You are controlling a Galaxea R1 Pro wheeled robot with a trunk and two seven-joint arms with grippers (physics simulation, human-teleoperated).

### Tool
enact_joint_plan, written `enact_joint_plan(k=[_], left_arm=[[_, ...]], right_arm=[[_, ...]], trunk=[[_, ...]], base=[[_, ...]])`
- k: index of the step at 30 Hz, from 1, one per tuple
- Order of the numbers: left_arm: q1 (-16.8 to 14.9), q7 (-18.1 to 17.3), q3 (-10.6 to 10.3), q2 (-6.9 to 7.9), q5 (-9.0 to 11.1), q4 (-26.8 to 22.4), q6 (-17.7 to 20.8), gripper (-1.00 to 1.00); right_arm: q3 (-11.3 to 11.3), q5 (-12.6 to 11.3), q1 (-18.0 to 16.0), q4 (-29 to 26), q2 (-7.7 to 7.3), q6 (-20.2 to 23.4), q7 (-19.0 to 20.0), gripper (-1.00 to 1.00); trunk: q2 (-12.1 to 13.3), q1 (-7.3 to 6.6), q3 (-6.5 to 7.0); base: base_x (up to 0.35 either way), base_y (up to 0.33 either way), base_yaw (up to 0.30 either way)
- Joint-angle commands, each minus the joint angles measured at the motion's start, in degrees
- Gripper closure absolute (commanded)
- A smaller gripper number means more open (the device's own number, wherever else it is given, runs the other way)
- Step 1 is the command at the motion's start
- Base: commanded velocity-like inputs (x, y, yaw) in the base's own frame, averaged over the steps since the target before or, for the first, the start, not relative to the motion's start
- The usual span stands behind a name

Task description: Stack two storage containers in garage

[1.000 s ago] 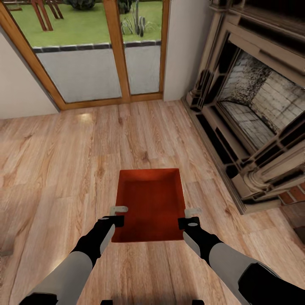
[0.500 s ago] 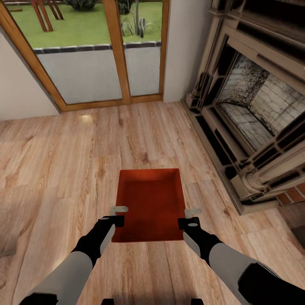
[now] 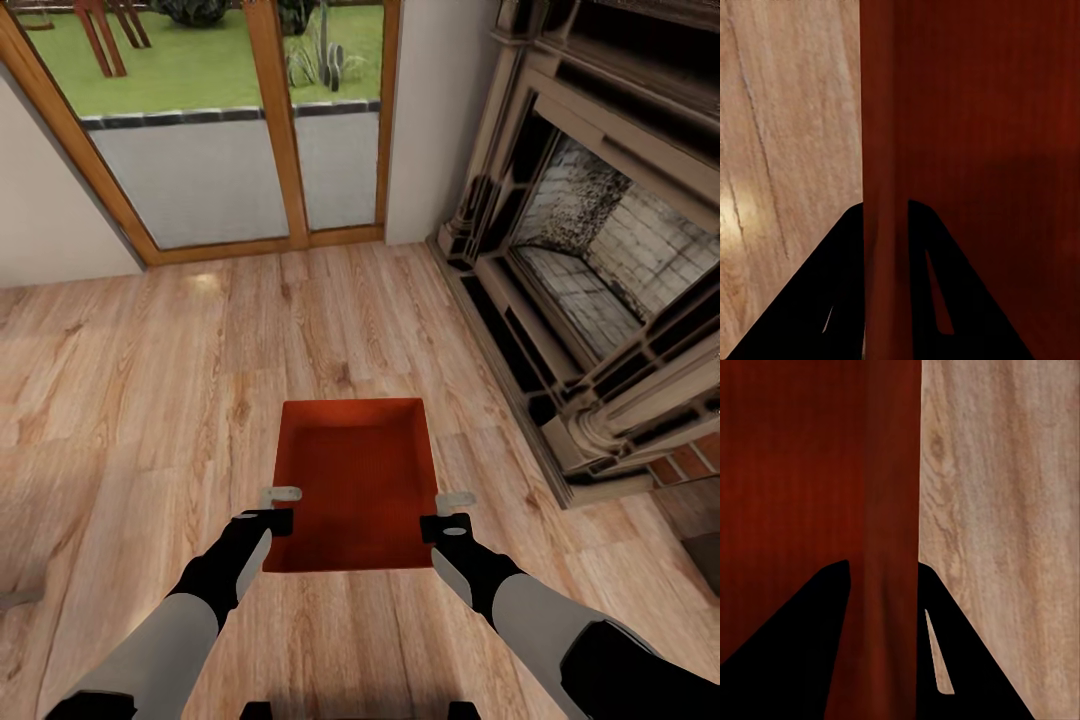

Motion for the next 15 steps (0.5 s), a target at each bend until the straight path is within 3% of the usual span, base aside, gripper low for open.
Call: enact_joint_plan(k=[1, 15], left_arm=[[0.03, 0.72, -0.29, 0.05, 0.42, 0.03, 0.35, 1.00], [0.03, 0.72, -0.29, 0.00, 0.42, 0.04, 0.35, 1.00]], right_arm=[[-0.40, 0.64, -0.05, -1.44, -0.04, 0.39, -0.30, 1.00], [-0.57, 0.50, -0.05, -1.44, 0.06, 0.46, -0.38, 1.00]], trunk=[[0.39, -0.23, 0.15], [6.01, -3.30, 2.91]], base=[[0.000, 0.000, 0.000], [0.000, 0.000, 0.000]])
